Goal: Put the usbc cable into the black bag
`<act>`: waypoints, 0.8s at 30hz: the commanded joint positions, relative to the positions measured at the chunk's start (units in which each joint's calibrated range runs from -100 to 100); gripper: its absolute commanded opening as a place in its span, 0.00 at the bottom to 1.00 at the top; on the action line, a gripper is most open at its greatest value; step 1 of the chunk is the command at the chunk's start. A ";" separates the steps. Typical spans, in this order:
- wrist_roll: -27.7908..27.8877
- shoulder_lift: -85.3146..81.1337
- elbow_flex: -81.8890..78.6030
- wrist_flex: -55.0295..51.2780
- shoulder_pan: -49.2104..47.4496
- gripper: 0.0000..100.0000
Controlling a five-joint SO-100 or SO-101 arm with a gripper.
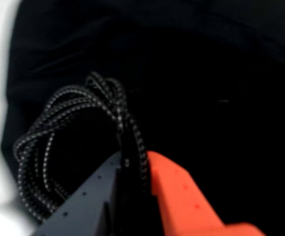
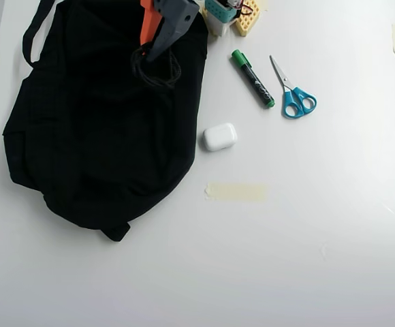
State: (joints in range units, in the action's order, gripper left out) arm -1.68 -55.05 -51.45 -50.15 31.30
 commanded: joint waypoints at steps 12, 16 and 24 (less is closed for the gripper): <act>2.31 -0.89 -15.58 18.71 2.73 0.36; 1.58 -1.22 -13.69 17.42 -4.15 0.06; -3.82 -9.10 -12.88 11.73 -47.53 0.02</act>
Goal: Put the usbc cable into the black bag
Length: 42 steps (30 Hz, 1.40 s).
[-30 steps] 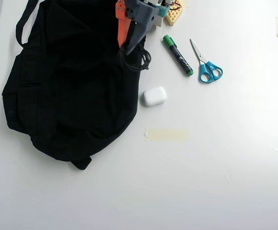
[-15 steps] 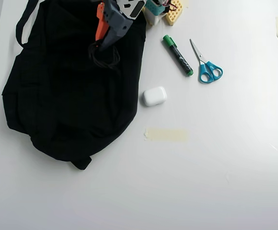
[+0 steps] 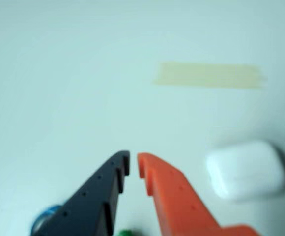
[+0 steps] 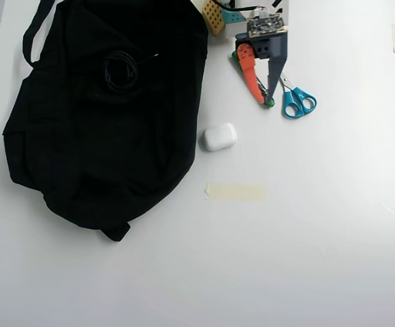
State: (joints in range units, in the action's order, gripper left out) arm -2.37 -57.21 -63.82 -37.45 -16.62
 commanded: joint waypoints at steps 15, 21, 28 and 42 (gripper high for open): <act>-3.29 -24.53 -22.97 -1.14 17.52 0.02; -3.56 -24.53 -31.69 -0.70 21.71 0.02; -3.24 -23.53 -35.82 -3.37 21.93 0.02; -3.24 -24.36 -35.82 -16.90 21.49 0.02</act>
